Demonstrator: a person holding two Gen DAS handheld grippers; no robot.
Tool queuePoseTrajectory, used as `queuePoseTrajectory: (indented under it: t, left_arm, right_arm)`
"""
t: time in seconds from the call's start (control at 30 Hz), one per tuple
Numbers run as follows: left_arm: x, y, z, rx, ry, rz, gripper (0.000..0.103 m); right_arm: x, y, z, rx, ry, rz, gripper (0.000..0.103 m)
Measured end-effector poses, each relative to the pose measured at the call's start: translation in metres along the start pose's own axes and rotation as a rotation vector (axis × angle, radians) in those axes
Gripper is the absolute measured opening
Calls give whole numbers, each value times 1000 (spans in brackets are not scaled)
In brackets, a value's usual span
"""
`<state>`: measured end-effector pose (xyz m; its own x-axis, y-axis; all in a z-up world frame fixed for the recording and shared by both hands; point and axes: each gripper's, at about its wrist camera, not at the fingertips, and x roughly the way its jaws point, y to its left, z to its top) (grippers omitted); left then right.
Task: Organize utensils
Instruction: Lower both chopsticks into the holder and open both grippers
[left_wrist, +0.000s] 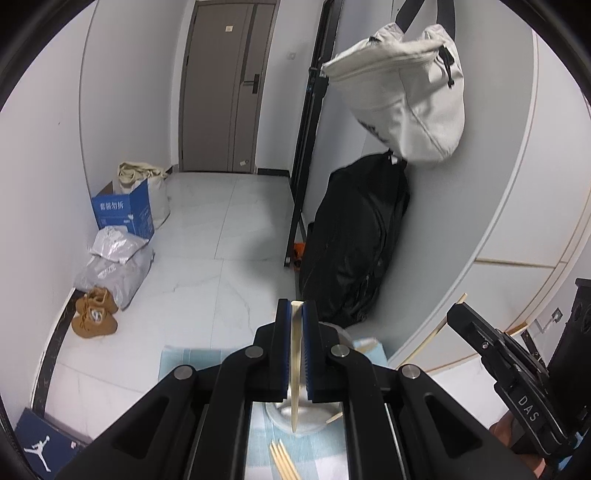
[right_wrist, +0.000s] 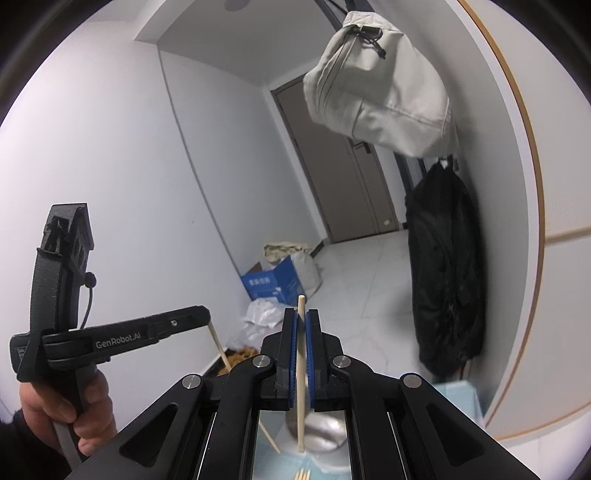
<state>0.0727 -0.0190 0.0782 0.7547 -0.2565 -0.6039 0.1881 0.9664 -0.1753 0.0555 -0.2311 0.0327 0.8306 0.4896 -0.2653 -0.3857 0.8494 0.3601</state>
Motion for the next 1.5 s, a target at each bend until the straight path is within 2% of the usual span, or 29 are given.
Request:
queuePoseTrajectory:
  t: [0.4, 0.67, 0.93, 1.17, 1.4, 1.5]
  left_arm:
    - [25, -6, 45, -1, -40, -26, 2]
    - [51, -4, 44, -11, -27, -25, 2]
    - [68, 4, 25, -25, -44, -22, 2]
    - [80, 7, 19, -21, 7, -46, 2]
    - [86, 8, 16, -28, 120, -165, 2]
    - [84, 10, 19, -38, 148, -162, 7]
  right_arm:
    - [27, -21, 52, -5, -42, -37, 4]
    - [55, -34, 48, -7, -14, -54, 4]
    - [68, -35, 32, -44, 26, -64, 4]
    - [76, -34, 17, -52, 67, -56, 4]
    - [83, -29, 5, -63, 130, -31, 4]
    - [86, -26, -1, -47, 176, -17, 7]
